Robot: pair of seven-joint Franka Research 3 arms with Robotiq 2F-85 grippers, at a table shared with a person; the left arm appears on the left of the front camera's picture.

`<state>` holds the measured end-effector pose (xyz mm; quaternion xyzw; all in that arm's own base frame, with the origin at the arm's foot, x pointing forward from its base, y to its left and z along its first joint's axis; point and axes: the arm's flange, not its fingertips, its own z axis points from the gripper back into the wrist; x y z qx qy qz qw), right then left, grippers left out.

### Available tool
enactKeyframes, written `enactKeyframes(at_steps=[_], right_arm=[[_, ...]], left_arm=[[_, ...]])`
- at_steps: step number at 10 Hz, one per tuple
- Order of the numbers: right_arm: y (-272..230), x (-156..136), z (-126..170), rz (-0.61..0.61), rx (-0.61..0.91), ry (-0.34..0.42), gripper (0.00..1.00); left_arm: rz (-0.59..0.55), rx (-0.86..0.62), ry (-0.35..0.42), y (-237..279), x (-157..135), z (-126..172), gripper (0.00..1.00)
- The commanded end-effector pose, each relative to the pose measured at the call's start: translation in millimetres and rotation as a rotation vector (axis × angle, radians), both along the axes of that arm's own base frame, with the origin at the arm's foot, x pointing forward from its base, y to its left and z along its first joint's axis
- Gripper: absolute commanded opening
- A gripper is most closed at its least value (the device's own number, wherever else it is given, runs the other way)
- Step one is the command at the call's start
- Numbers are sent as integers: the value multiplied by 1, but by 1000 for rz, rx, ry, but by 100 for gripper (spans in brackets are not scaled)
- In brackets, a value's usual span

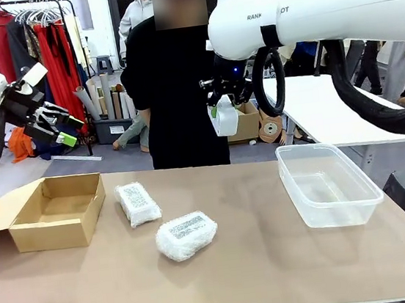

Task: Separate and place wrapped and unwrapped clocks.
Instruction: If the picked Digital clock is wrapped, place it in the Package Box ; if not, place it in the Organizing box.

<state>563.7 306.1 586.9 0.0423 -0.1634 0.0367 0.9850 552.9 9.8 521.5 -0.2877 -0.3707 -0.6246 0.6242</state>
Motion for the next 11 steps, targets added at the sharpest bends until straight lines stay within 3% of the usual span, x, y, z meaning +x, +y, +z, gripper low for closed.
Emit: enactKeyframes(at_steps=[1,4,9,11], right_arm=[[-1,-1,4,-1,3,-6,0],[0,0,0,0,0,0,0],[-34,-54,34,-53,40,111,0],[-66,-53,38,-38,47,98,0]], left_arm=[[0,4,-2,1,-2,2,100],[0,4,-2,1,-2,2,100],[0,4,-2,1,-2,2,100],[0,4,-2,1,-2,2,100]])
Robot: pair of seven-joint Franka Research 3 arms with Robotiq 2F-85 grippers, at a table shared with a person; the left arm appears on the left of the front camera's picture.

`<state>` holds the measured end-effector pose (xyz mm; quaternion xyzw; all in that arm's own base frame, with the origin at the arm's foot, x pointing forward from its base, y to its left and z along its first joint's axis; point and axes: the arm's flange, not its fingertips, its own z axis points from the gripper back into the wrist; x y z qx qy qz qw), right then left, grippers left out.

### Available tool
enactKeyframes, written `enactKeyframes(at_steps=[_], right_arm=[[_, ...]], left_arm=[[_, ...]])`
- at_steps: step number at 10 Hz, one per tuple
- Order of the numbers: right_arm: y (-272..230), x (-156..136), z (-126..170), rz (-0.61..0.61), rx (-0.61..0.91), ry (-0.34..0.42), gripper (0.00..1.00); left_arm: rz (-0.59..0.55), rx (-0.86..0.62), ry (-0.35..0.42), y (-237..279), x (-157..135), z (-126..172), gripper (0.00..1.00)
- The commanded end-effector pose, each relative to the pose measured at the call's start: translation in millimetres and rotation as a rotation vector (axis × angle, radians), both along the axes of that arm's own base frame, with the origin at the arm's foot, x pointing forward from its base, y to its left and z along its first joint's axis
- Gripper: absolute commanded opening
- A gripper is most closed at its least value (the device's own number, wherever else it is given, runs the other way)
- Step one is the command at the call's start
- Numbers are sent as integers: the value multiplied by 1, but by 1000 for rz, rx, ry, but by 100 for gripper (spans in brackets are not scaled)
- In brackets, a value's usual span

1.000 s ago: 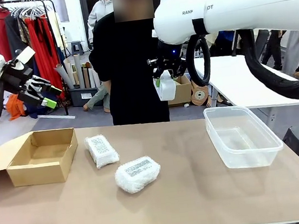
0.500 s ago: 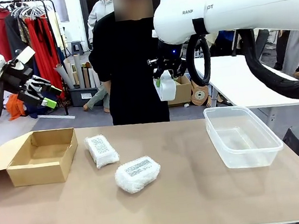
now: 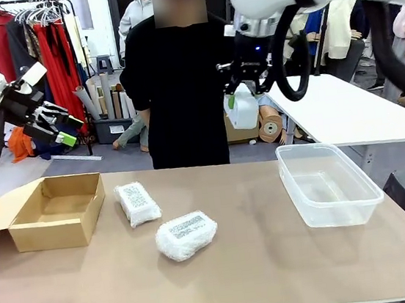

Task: Separate and place wrapped and unwrapped clocks.
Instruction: If the picked Digital clock is wrapped, place it in the Package Box ; if not, place it in the Organizing box.

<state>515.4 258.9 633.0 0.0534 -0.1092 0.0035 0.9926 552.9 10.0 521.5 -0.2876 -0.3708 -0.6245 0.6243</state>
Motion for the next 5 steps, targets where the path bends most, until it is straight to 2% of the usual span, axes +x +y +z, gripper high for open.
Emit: enactKeyframes(at_steps=[1,2,3,4,5], right_arm=[[-20,-19,-17,-12,32,-38,0],[-43,-13,-5,20,28,-34,0],[-42,-29,-16,4,36,-63,0],[-61,-26,-11,40,25,-61,0],[-78,-22,-7,23,15,-63,0]], left_arm=[[0,4,-2,1,-2,2,100],[0,4,-2,1,-2,2,100],[0,4,-2,1,-2,2,100],[0,4,-2,1,-2,2,100],[0,4,-2,1,-2,2,100]])
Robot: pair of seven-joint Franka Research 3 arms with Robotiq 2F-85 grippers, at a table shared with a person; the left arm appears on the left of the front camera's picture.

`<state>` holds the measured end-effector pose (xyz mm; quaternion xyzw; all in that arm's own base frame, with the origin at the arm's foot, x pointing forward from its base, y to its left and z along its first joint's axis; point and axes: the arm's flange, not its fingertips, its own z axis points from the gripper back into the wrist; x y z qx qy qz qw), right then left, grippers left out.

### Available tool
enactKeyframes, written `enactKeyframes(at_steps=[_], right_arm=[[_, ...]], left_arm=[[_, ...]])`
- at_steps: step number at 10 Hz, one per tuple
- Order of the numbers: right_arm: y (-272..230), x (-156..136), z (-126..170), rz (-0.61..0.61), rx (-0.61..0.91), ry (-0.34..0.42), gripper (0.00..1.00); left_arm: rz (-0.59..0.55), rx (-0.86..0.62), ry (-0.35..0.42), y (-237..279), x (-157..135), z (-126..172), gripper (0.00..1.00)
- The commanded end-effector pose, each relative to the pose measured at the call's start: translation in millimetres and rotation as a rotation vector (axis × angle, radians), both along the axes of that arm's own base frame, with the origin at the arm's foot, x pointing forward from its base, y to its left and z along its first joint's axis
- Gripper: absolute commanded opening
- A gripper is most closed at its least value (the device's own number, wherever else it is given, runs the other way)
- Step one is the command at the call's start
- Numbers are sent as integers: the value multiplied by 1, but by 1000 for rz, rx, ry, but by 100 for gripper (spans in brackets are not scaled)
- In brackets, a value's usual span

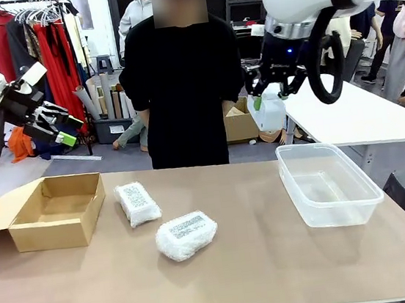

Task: Separate and place wrapped and unwrapped clocks.
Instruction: If the picked Digital clock is wrapped, place it in the Package Box ; if not, place it in the Organizing box.

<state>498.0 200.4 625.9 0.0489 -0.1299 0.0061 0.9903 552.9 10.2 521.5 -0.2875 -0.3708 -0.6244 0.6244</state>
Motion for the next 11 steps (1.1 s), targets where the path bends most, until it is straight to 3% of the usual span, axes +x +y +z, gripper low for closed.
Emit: enactKeyframes(at_steps=[1,5,11], right_arm=[[-22,-19,-10,-8,39,-24,0],[-80,-16,-31,30,-44,49,0],[-150,34,-113,73,-57,49,0]], left_arm=[[-1,4,-2,1,-2,2,100],[-1,4,-2,1,-2,2,100],[-1,4,-2,1,-2,2,100]])
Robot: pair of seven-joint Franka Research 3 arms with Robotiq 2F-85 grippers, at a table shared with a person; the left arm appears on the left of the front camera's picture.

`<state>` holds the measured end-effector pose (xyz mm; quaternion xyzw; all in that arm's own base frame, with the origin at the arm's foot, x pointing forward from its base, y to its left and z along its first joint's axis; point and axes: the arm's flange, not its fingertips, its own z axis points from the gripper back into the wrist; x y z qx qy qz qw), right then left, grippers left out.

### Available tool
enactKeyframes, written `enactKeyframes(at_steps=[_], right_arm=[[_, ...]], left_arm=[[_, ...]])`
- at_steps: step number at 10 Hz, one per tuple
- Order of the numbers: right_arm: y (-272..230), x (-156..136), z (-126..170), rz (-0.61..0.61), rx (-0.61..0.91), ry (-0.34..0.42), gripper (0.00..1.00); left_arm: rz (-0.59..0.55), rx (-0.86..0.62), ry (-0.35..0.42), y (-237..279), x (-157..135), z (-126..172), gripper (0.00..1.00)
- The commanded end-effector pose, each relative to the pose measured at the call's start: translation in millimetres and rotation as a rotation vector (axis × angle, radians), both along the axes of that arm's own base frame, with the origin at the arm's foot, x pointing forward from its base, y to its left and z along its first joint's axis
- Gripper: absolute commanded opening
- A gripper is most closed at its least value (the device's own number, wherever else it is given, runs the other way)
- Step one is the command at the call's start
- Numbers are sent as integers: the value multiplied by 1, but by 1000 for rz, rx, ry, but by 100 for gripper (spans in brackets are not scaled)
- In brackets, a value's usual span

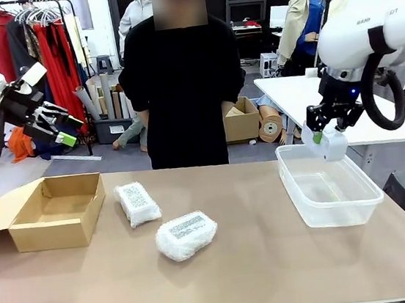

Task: Separate and place wrapped and unwrapped clocks.
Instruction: If the picked Digital clock is wrapped, place it in the Package Box ; if not, place it in the Organizing box.

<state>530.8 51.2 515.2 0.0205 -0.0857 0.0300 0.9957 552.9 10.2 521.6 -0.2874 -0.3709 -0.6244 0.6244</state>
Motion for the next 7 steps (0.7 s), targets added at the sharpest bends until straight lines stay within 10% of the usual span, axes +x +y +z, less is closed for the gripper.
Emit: enactKeyframes(at_steps=[1,7], right_arm=[[-3,4,-11,20,2,-35,0],[-4,10,-14,-4,0,-7,0]], left_arm=[[-1,4,-2,1,-2,1,100],[-1,4,-2,1,-2,1,100]])
